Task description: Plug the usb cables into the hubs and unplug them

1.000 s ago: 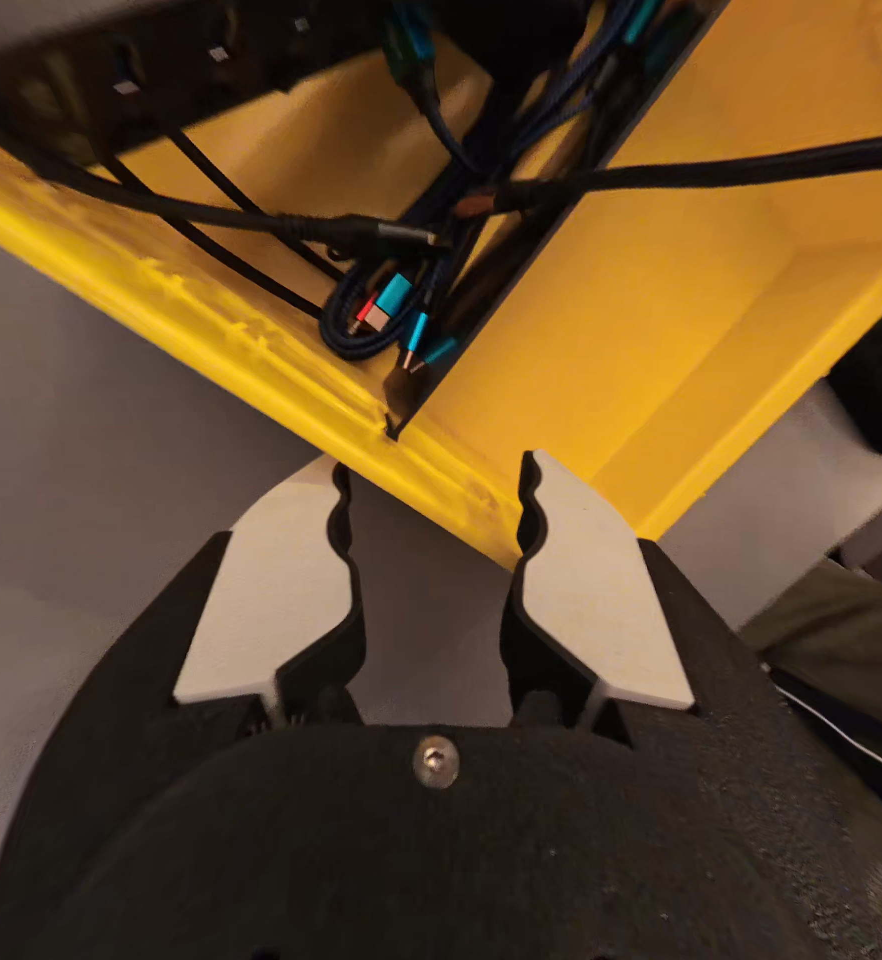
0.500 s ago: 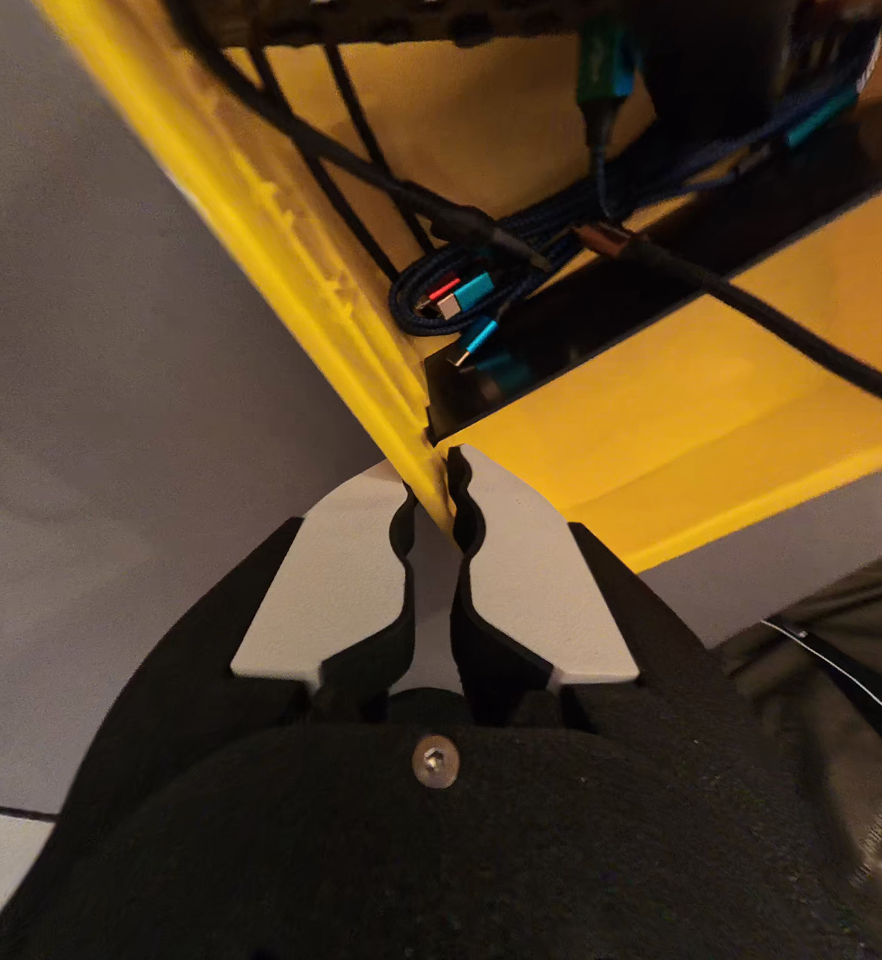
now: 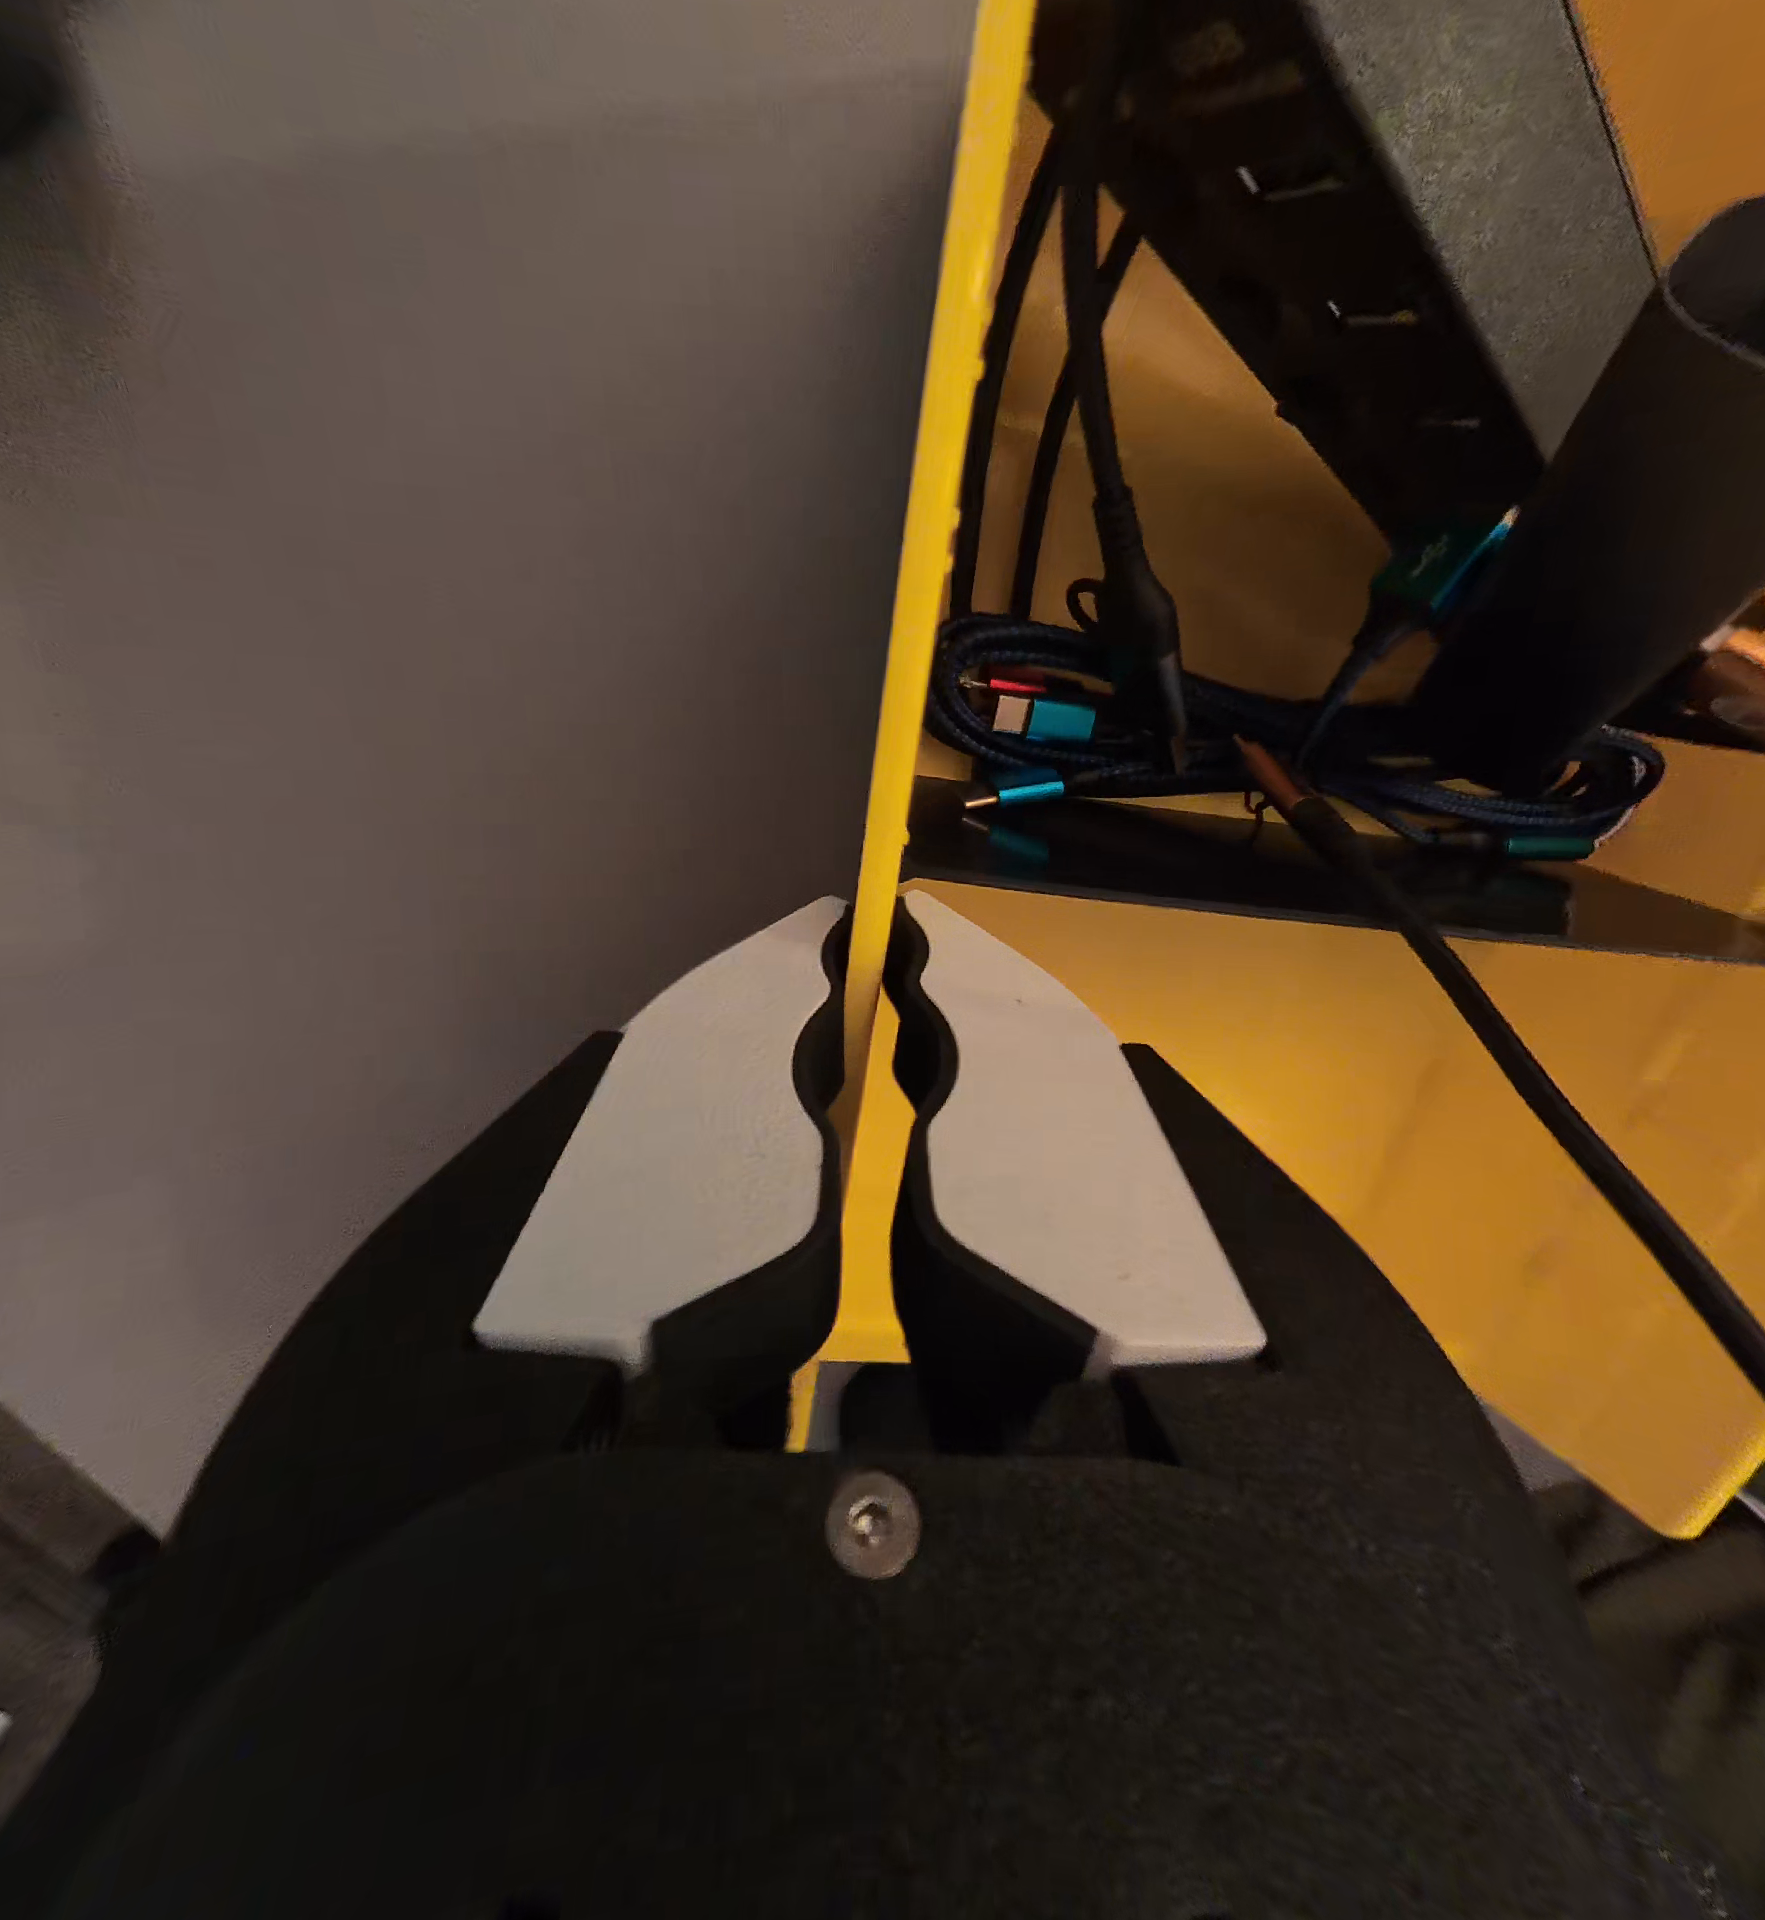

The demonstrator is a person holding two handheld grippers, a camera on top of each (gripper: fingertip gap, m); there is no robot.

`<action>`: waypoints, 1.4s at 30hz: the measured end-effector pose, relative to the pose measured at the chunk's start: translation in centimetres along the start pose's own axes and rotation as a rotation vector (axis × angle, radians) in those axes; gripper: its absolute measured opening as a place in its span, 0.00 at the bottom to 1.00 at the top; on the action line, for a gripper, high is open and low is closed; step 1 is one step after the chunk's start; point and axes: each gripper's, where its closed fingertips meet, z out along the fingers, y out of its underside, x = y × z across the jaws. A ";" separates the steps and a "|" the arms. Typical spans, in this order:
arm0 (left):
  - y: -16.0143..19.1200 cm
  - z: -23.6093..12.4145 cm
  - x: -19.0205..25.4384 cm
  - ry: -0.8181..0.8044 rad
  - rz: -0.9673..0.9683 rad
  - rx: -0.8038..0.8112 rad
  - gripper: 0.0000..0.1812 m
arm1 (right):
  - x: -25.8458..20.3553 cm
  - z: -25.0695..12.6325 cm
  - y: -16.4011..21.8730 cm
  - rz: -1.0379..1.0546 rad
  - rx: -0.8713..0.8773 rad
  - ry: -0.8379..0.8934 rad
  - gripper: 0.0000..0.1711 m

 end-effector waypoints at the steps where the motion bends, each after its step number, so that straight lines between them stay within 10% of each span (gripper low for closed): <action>1: 0.8 -0.2 -1.4 -0.008 -0.038 0.006 0.02 | -0.4 0.1 -0.1 0.004 -0.001 -0.001 0.06; 9: 6.0 -1.6 -8.9 -0.071 -0.208 0.064 0.02 | -1.1 0.3 -0.3 0.051 0.029 0.034 0.05; 42: 5.8 -1.4 -9.3 -0.241 0.103 0.217 0.07 | -2.2 0.4 -1.7 -0.273 0.189 0.161 0.04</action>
